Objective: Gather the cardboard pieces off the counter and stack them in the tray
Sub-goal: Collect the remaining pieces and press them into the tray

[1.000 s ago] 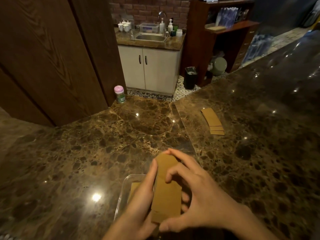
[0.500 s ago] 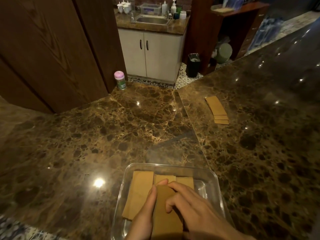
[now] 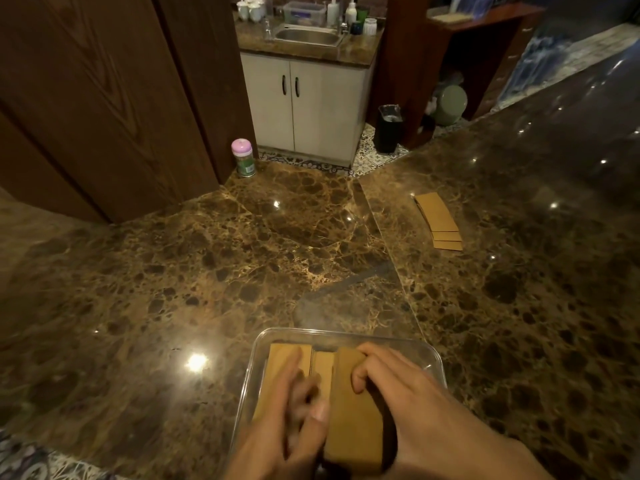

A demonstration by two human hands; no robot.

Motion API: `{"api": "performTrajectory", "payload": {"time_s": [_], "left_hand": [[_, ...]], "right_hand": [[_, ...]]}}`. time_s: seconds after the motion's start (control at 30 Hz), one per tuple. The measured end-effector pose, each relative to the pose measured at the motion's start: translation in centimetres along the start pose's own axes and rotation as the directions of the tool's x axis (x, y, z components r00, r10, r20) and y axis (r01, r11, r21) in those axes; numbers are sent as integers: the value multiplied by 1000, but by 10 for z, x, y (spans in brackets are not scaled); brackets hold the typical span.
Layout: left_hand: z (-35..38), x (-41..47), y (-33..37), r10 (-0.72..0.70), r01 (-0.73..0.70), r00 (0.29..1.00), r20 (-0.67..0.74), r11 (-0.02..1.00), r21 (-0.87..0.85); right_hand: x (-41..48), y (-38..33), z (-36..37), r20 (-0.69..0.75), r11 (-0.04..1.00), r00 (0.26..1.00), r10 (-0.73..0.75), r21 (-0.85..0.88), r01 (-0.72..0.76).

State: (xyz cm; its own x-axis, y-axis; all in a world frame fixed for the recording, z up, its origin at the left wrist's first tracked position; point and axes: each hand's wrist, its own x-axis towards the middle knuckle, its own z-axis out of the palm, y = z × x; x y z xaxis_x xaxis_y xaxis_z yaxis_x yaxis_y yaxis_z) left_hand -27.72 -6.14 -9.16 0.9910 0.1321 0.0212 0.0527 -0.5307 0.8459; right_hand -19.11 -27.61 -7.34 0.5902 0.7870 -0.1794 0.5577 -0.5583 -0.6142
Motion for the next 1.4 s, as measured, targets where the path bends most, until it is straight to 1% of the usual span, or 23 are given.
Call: {"api": "performTrajectory", "payload": {"time_s": [0.03,0.07,0.1,0.13,0.17,0.2,0.23,0.27,0.3,0.37,0.4,0.43,0.53,0.6,0.7,0.83,0.97,1.03,1.17,1.23,1.3,1.37,1.4], "left_hand": [[12,7,-2,-17,31,989,-148,995,99],[2,5,-11,68,-10,976,-205,962,271],[1,2,-17,170,-104,982,-78,843,527],[-1,2,-14,214,-187,976,38,737,649],[0,-1,-11,173,-259,966,194,707,658],[2,-6,-17,101,-282,952,290,664,693],[2,2,-28,6,-300,922,386,642,706],[3,2,-32,-81,-240,920,382,655,716],[4,4,-32,-151,-210,899,411,675,707],[2,9,-39,-93,-271,893,440,670,691],[0,9,-40,-93,-291,882,462,663,690],[-1,10,-39,-101,-294,876,472,665,686],[1,8,-40,-96,-251,902,420,675,694],[5,7,-39,-97,-226,911,400,694,684],[5,5,-36,-120,-216,910,398,681,699],[6,6,-34,-173,-197,899,402,661,724],[12,5,-39,-88,-192,935,342,687,701],[14,5,-36,-39,-220,944,326,663,716],[2,16,-22,-80,-284,902,424,629,724],[-5,27,-9,-82,-314,890,448,603,734],[-14,48,10,-75,-331,878,472,616,715],[-20,70,26,-77,-320,863,500,681,658],[-20,83,33,-54,-304,871,489,722,621]], "right_hand": [[4,1,1,6,997,1000,-4,-76,4],[7,0,2,45,987,999,15,-159,-8],[11,-1,7,61,976,998,31,-217,-17],[15,-3,12,74,966,996,43,-256,-22],[18,-3,19,69,964,997,42,-265,-22],[20,-4,23,71,960,996,45,-278,-24],[23,-4,28,67,962,997,46,-273,-26],[25,-2,33,75,964,996,48,-266,-27],[27,-1,37,79,965,996,52,-259,-29],[31,-1,44,88,960,994,64,-279,-37],[32,-2,46,88,954,993,81,-297,-51],[33,-3,47,96,948,990,102,-312,-68],[33,-5,46,141,937,975,172,-330,-118],[31,-5,44,125,949,974,188,-280,-147],[27,-2,44,118,966,973,200,-189,-175],[26,3,42,133,969,971,198,-177,-174],[32,2,36,154,958,968,199,-237,-160],[32,3,36,145,961,972,187,-234,-150],[31,0,25,133,961,976,174,-241,-138],[33,-5,9,87,973,979,184,-158,-169],[35,-9,-15,-46,971,970,237,4,-237],[44,-2,-39,-194,944,926,323,140,-300],[50,8,-52,-297,928,883,363,206,-312]]}}
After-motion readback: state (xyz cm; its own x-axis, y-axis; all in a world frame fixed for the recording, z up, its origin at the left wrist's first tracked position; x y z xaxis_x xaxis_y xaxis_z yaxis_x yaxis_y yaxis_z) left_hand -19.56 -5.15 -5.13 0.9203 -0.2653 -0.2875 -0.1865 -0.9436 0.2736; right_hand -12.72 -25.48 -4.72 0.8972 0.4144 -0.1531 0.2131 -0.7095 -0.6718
